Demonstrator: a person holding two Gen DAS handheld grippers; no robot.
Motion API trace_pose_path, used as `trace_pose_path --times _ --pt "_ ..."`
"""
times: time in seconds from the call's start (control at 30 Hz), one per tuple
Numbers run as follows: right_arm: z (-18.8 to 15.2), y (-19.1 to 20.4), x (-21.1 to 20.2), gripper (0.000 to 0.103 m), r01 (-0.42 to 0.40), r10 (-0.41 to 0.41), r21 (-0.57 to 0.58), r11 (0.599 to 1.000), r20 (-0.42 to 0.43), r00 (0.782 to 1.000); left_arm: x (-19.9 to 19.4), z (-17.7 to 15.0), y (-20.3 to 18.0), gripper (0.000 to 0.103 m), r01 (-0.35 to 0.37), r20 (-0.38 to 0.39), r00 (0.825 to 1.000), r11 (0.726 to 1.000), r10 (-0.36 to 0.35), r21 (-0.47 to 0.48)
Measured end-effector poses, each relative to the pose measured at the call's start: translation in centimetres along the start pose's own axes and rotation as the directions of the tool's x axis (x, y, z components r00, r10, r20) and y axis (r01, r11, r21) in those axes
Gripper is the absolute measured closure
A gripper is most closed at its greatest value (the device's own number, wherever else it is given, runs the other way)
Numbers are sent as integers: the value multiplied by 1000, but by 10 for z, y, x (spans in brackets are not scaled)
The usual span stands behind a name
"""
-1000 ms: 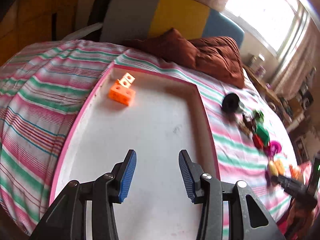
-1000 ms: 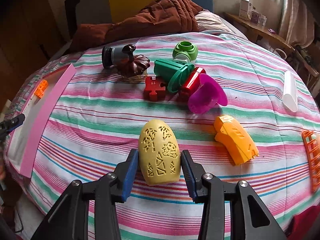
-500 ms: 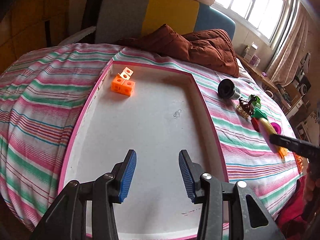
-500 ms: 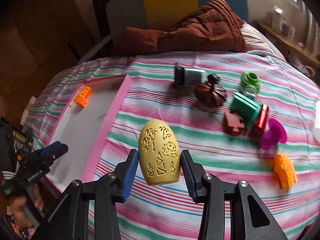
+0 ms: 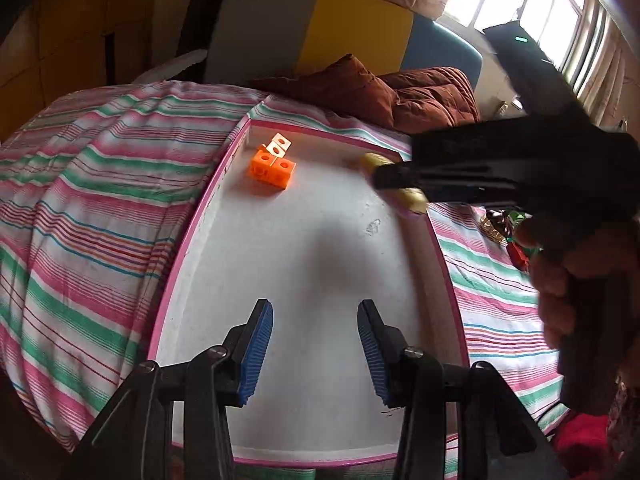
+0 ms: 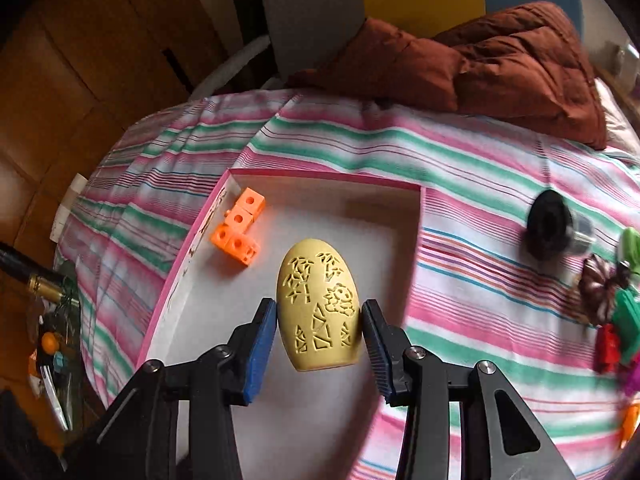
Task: Organize rigid objects
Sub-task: 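Lower the yellow oval into the tray beside the orange block, open right tool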
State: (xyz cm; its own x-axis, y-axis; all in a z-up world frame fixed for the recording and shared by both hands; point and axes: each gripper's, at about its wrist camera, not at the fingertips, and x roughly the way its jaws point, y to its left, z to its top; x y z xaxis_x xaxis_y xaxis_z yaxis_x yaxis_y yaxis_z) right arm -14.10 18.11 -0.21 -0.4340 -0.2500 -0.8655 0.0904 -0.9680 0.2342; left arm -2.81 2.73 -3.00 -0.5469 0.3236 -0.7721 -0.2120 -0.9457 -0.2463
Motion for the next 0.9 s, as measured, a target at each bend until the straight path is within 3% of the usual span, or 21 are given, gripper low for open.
trace_pose_path --times 0.17,0.37,0.6,0.73,0.9 --pt "24 8 35 59 8 -6 88 996 -17 1000 -2 1 7 59 -1 5 1000 1000 1 -30" --pt "31 2 37 58 -77 70 198 977 42 997 -3 3 11 59 -1 13 1000 999 2 -47" --pt "9 -4 1 56 -76 67 114 991 85 994 -1 2 8 59 15 15 1000 999 -14 -48" --pt "-2 -1 -18 46 -78 72 48 996 112 991 -3 0 3 59 20 27 999 999 -19 -31" --pt "-21 3 -37 44 -54 54 -4 999 140 989 -3 0 0 59 34 28 999 999 -33 -25"
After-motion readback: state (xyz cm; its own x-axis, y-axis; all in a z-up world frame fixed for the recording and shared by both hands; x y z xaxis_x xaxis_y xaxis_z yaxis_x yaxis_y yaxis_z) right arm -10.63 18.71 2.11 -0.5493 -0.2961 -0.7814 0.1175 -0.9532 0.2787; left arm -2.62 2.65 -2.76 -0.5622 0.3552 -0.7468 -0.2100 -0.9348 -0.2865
